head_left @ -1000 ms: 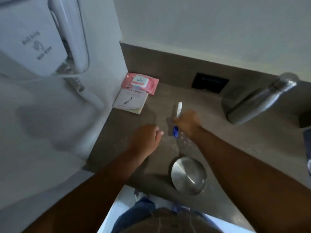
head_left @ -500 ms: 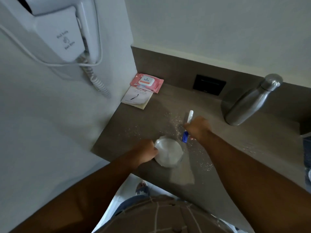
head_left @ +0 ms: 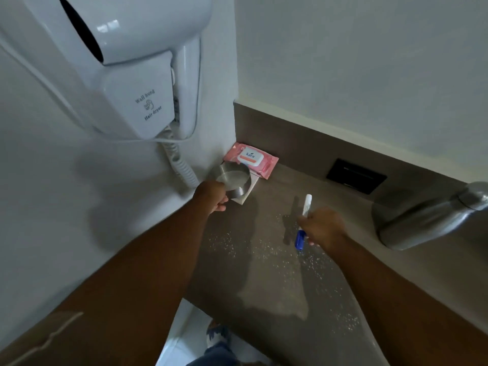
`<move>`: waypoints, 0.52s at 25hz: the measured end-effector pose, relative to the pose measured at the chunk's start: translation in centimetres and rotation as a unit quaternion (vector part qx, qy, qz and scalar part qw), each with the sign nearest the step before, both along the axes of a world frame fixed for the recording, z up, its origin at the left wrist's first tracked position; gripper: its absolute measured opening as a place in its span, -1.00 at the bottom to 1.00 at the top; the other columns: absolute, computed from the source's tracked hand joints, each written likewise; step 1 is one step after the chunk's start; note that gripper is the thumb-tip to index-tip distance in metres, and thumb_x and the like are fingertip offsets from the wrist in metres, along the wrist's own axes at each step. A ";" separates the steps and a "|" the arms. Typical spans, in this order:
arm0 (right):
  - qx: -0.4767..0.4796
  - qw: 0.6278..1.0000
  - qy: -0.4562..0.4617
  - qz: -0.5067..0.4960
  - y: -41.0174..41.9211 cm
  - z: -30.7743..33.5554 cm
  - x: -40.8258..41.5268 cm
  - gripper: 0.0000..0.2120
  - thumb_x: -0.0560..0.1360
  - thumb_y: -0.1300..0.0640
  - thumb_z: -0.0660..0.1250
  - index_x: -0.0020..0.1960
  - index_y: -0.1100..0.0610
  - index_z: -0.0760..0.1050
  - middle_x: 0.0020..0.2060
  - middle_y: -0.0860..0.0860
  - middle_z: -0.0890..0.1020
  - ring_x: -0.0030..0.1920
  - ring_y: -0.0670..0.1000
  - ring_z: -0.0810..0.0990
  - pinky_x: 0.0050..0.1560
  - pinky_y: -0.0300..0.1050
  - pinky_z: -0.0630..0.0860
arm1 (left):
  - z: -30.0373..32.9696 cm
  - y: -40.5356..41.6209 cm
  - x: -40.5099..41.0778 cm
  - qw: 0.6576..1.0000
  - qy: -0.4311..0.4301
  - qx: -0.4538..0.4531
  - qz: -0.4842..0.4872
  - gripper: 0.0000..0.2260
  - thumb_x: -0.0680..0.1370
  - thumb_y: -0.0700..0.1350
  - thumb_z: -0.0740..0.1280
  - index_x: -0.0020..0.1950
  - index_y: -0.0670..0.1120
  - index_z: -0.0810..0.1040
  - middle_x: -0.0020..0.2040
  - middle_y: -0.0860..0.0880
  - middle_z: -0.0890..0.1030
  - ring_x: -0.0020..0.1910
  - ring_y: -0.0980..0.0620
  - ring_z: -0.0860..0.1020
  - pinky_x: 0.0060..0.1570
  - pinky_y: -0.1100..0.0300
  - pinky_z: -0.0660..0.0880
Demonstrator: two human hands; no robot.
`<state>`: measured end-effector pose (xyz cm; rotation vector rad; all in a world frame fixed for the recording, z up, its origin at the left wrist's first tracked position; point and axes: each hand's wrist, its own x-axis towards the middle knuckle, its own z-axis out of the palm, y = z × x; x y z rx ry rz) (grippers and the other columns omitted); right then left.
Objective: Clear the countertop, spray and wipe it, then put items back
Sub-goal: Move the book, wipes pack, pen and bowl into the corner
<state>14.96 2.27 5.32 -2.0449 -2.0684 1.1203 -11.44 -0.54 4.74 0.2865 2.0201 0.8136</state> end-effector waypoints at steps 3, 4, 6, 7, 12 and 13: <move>0.000 1.000 -0.006 0.013 1.8 0.5 -1.8 -0.71 0.55 0.02 0.29 -0.20 0.20 0.60 -0.32 0.10 0.67 -0.28 0.04 0.69 -0.19 -0.05 0.62 | -0.9 1.2 -0.8 0.995 -0.059 0.010 0.084 -0.77 0.63 -0.14 0.21 0.23 -0.22 0.45 -0.24 -0.11 0.56 -0.37 0.05 0.52 -0.32 0.09 0.52; 0.001 1.000 0.001 0.010 2.5 0.7 -2.6 -0.71 0.56 0.02 0.29 -0.18 0.21 0.61 -0.29 0.11 0.68 -0.25 0.06 0.69 -0.14 -0.03 0.63 | -1.0 1.3 -1.0 0.991 -0.072 0.020 0.107 -0.81 0.63 -0.15 0.21 0.20 -0.19 0.44 -0.25 -0.13 0.56 -0.37 0.03 0.53 -0.25 0.08 0.54; 0.012 1.000 0.008 0.016 4.1 1.1 -4.3 -0.70 0.56 0.02 0.29 -0.19 0.21 0.61 -0.27 0.13 0.68 -0.23 0.07 0.70 -0.10 -0.01 0.64 | -0.8 1.6 -1.2 0.988 -0.092 0.019 0.120 -0.90 0.63 -0.16 0.18 0.09 -0.15 0.43 -0.27 -0.13 0.57 -0.36 0.01 0.53 -0.25 0.17 0.51; 0.015 1.000 0.012 0.021 4.8 1.2 -5.4 -0.70 0.56 0.03 0.29 -0.21 0.21 0.61 -0.28 0.13 0.68 -0.24 0.07 0.69 -0.11 -0.01 0.64 | -1.2 1.7 -1.4 0.988 -0.098 0.020 0.119 -0.88 0.63 -0.15 0.17 0.05 -0.17 0.45 -0.28 -0.12 0.57 -0.35 0.02 0.53 -0.31 0.23 0.48; -0.024 0.991 0.127 -0.012 8.5 1.1 -13.9 -0.76 0.53 -0.03 0.38 -0.25 0.05 0.50 -0.38 0.02 0.63 -0.44 -0.05 0.61 -0.46 -0.25 0.49 | -3.2 1.2 -1.9 0.979 -0.137 0.064 0.134 -0.72 0.64 -0.05 0.22 0.17 -0.24 0.52 -0.26 -0.11 0.63 -0.37 0.05 0.57 -0.57 0.31 0.46; -0.025 0.989 0.143 -0.023 9.3 1.0 -15.9 -0.74 0.52 -0.03 0.39 -0.27 0.07 0.51 -0.44 0.02 0.62 -0.48 -0.06 0.60 -0.48 -0.25 0.49 | -3.5 1.0 -2.3 0.978 -0.149 0.058 0.132 -0.71 0.63 -0.04 0.23 0.17 -0.24 0.52 -0.28 -0.10 0.63 -0.40 0.06 0.56 -0.59 0.34 0.45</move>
